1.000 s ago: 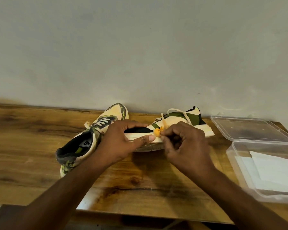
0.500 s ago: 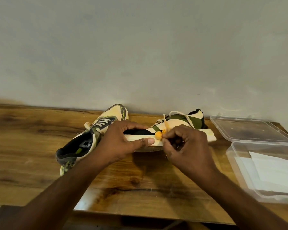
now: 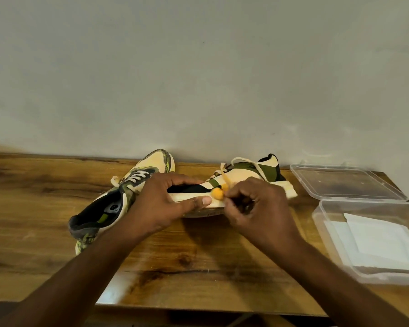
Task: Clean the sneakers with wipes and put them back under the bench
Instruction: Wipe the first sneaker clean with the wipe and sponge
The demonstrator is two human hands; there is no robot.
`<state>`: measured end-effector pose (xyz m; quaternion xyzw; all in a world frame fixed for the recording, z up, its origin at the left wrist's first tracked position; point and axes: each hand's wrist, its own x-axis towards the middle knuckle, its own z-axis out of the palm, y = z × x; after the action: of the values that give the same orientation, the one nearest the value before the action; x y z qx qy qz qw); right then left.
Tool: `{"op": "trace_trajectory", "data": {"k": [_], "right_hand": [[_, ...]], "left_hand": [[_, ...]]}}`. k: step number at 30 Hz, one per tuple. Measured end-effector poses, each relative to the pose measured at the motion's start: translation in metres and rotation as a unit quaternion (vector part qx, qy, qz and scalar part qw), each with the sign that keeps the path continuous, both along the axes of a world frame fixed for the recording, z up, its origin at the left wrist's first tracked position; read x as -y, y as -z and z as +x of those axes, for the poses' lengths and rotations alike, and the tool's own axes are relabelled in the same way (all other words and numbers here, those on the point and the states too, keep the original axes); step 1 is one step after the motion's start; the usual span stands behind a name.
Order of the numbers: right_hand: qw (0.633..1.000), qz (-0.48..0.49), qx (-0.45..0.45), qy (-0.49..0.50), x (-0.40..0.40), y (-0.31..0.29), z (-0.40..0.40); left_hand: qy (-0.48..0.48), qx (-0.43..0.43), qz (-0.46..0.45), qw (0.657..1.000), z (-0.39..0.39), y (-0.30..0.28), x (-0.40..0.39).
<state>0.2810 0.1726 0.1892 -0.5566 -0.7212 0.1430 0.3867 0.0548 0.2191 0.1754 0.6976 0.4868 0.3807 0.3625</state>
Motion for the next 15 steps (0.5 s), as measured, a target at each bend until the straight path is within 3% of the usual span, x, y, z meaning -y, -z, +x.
{"op": "trace_trajectory", "data": {"k": [6, 12, 15], "right_hand": [[0.993, 0.0, 0.017, 0.118, -0.014, -0.001, 0.029], [1.0, -0.008, -0.005, 0.01, 0.003, 0.0, -0.002], [0.998, -0.017, 0.023, 0.056, -0.005, -0.004, 0.025]], "left_hand": [[0.001, -0.01, 0.0, 1.0, 0.0, 0.0, -0.002], [-0.013, -0.025, 0.022, 0.999, -0.001, 0.004, -0.002], [-0.006, -0.019, 0.022, 1.0, -0.001, 0.002, -0.001]]}}
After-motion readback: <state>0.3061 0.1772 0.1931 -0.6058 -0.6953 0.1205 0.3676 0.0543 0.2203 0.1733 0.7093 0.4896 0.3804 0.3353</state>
